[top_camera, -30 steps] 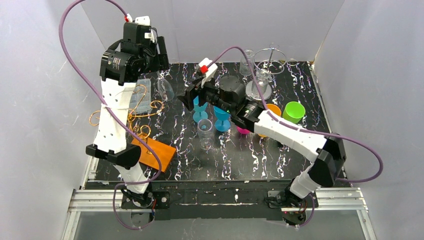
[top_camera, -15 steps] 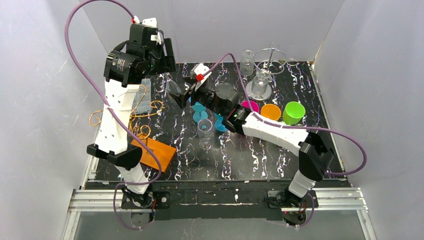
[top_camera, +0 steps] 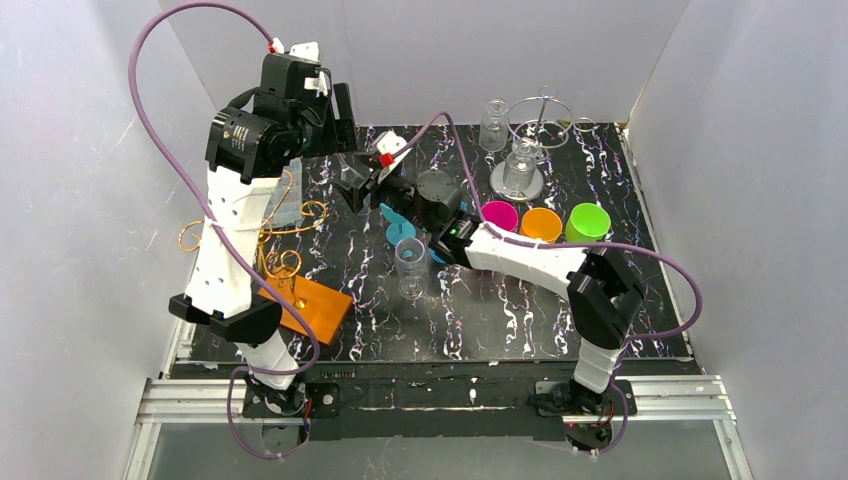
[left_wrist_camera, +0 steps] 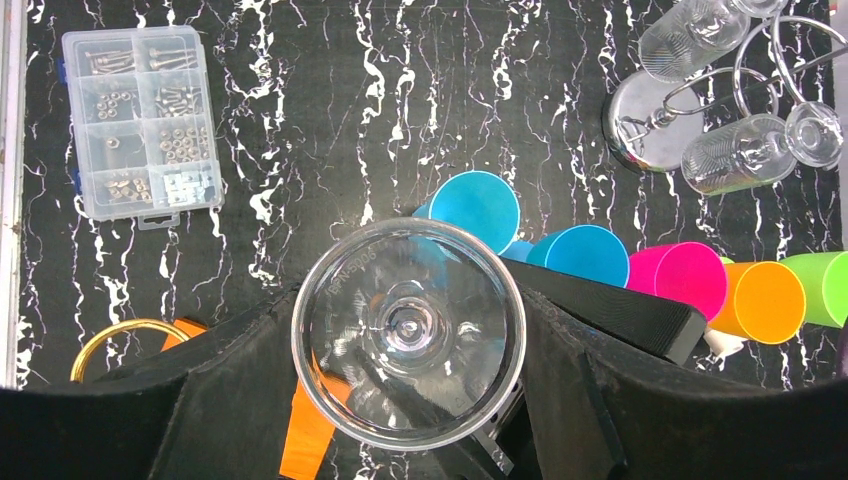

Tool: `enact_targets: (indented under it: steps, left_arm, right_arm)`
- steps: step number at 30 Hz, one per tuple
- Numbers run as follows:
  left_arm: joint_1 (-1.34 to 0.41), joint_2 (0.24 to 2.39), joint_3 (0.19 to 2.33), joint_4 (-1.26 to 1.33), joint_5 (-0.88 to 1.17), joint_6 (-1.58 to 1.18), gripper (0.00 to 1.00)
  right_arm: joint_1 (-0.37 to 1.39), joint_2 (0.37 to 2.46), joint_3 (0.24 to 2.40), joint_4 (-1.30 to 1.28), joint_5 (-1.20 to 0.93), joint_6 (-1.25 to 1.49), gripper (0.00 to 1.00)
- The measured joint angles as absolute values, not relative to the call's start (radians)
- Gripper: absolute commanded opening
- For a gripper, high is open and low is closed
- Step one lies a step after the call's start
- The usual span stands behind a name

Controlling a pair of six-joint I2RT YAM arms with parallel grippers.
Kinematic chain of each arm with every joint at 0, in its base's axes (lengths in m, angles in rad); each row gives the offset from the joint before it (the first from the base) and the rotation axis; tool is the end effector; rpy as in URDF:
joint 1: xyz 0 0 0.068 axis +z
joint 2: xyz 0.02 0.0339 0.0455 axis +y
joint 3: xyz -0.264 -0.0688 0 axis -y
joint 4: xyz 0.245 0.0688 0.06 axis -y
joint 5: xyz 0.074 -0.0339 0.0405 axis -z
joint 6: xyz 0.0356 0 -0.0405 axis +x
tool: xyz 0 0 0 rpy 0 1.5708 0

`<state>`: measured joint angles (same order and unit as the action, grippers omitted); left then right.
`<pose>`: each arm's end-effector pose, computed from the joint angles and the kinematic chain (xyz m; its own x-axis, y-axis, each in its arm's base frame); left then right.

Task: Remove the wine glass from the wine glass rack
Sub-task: Place the wine glass at the center of the board.

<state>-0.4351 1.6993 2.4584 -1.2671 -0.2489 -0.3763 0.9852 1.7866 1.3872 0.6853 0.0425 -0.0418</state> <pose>0.2622 -0.1122 0.5347 -0.4886 -0.1656 -0.8566 0.0363 0.9771 -0.2096 0.2393 0.3581 0.3623 0.1896 0.2103 -0.9591 -0.8029 0.5955 -0.0281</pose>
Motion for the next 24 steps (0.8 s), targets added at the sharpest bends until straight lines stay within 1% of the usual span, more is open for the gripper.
enact_targets:
  steps: [4,6,11,15,16,18,19,21,22,23,24]
  left_arm:
    - [-0.444,1.694,2.449,-1.269,-0.246,-0.383,0.46]
    - [-0.449,1.694,2.447,-1.270,-0.246,-0.387,0.46]
    - [-0.460,1.694,2.447,-1.273,-0.243,-0.396,0.46]
    - [-0.465,1.694,2.447,-1.273,-0.236,-0.402,0.46]
    - [-0.467,1.694,2.447,-1.273,-0.234,-0.405,0.46]
    - [-0.469,1.694,2.447,-1.273,-0.225,-0.406,0.46]
    - [-0.469,1.694,2.448,-1.273,-0.221,-0.410,0.48]
    - [-0.469,1.694,2.449,-1.270,-0.213,-0.418,0.57]
    - [-0.469,1.695,2.449,-1.261,-0.213,-0.416,0.62]
    - [-0.467,1.694,2.449,-1.265,-0.212,-0.418,0.69]
    - [-0.467,1.694,2.449,-1.264,-0.211,-0.419,0.79]
  right_arm:
    - [0.987,1.787,1.399,0.720,0.057,-0.042,0.75]
    - [0.989,1.787,1.404,0.737,0.064,-0.042,0.73]
    - [0.991,1.789,1.419,0.748,0.075,-0.043,0.61]
    - [0.991,1.795,1.438,0.755,0.079,-0.046,0.46]
    - [0.991,1.796,1.439,0.759,0.079,-0.047,0.38]
    - [0.991,1.800,1.444,0.759,0.080,-0.052,0.27]
    - [0.991,1.807,1.446,0.759,0.084,-0.052,0.16]
    - [0.991,1.810,1.446,0.757,0.086,-0.060,0.04]
    - [0.995,1.810,1.449,0.756,0.087,-0.059,0.01]
    - [0.998,1.810,1.449,0.753,0.087,-0.058,0.01]
    - [0.998,1.809,1.450,0.751,0.088,-0.057,0.01]
